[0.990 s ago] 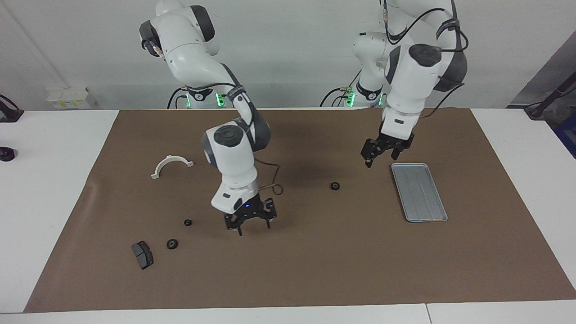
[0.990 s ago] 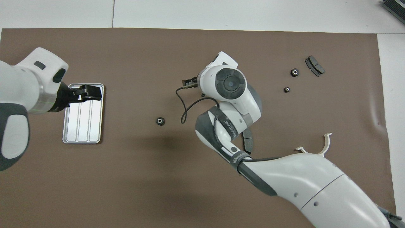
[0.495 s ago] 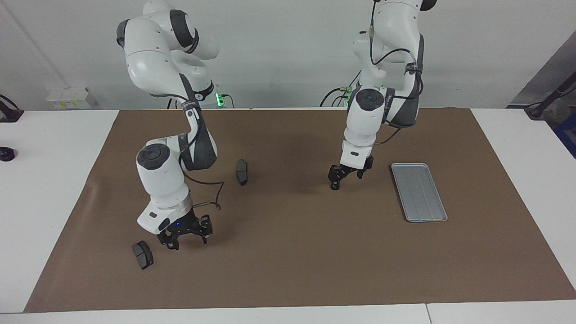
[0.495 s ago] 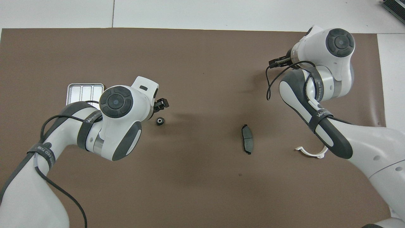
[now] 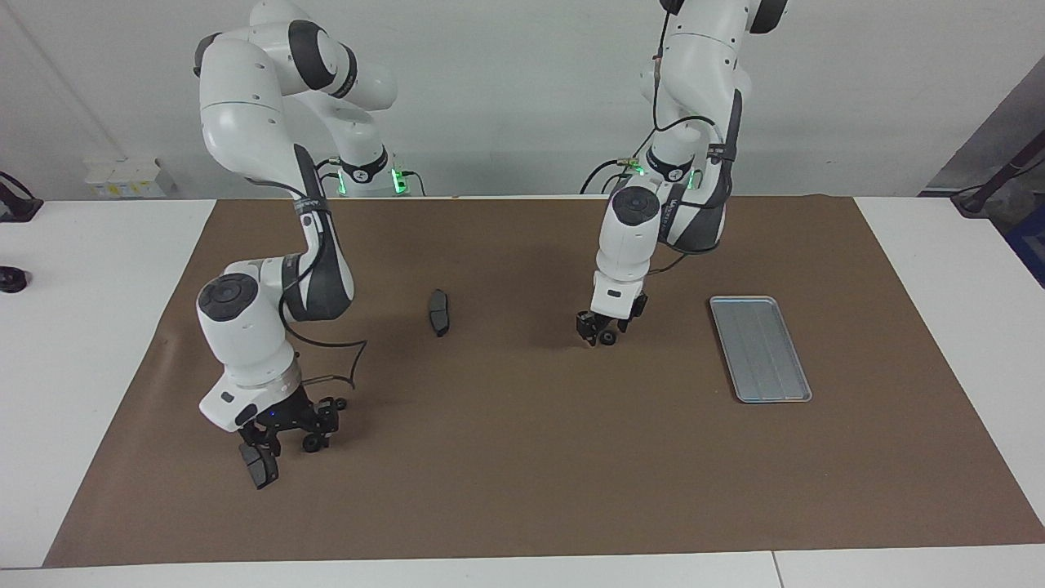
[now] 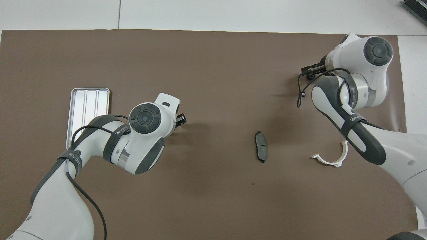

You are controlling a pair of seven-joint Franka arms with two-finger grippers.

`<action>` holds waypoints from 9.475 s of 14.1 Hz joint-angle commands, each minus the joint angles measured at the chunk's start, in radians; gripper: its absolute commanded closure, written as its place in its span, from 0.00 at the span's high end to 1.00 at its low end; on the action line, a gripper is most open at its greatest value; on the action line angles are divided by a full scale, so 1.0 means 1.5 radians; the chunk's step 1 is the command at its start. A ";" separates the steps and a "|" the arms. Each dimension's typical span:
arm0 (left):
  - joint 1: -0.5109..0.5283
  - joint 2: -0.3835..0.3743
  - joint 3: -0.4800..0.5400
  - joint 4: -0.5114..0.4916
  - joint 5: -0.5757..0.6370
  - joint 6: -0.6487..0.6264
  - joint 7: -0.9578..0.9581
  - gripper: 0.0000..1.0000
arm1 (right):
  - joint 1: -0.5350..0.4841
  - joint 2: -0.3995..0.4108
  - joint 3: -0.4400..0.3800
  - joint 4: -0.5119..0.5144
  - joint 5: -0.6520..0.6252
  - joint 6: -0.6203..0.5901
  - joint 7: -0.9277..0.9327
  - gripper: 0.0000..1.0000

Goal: Pick bearing gear from pile to tray

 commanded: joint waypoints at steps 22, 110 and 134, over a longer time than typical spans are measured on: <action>0.238 -0.143 0.017 0.010 -0.016 -0.153 0.390 0.00 | 0.043 -0.047 0.070 -0.011 -0.008 -0.026 0.050 0.00; 0.296 -0.120 0.011 0.002 -0.027 -0.060 0.414 1.00 | 0.255 -0.019 0.187 -0.044 -0.030 0.212 0.336 0.00; 0.029 0.037 0.014 0.050 0.027 0.028 -0.046 0.67 | 0.054 -0.122 0.166 0.096 0.033 -0.240 0.238 1.00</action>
